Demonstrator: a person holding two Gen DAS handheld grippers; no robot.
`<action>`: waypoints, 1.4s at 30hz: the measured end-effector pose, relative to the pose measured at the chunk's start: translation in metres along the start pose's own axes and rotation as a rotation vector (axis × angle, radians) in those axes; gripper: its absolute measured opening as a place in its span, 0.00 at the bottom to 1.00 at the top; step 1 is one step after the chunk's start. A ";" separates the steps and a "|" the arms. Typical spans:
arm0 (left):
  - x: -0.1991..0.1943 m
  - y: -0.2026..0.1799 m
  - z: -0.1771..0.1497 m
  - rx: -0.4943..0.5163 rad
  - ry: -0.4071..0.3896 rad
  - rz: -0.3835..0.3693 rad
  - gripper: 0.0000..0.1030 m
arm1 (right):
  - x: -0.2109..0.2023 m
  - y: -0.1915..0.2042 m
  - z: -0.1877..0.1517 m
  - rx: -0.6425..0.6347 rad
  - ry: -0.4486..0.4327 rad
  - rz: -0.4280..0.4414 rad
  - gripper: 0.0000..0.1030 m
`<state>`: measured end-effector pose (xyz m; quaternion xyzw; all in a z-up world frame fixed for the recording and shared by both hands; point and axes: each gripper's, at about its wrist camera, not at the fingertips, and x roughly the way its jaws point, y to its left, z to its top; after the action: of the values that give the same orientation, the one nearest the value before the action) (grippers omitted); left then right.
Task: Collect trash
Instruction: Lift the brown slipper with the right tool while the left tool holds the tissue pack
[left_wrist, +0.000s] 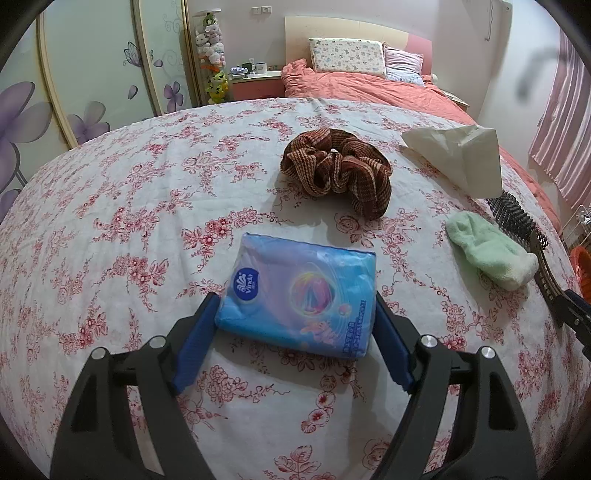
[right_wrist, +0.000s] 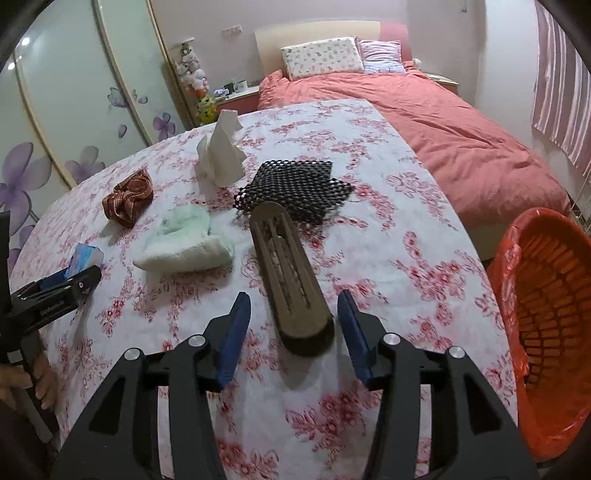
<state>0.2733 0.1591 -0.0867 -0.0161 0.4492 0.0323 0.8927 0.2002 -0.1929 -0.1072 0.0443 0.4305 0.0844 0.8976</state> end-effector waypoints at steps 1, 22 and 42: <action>0.000 0.000 0.000 0.000 0.000 0.000 0.75 | 0.002 0.001 0.000 -0.006 0.004 -0.006 0.48; 0.000 0.003 0.000 -0.010 0.001 0.007 0.76 | 0.002 0.008 -0.005 -0.055 -0.002 -0.106 0.37; -0.002 0.003 -0.001 -0.009 -0.004 0.016 0.73 | 0.000 0.008 -0.005 -0.056 -0.008 -0.106 0.33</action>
<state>0.2712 0.1619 -0.0853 -0.0165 0.4476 0.0417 0.8931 0.1950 -0.1848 -0.1087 -0.0034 0.4260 0.0484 0.9034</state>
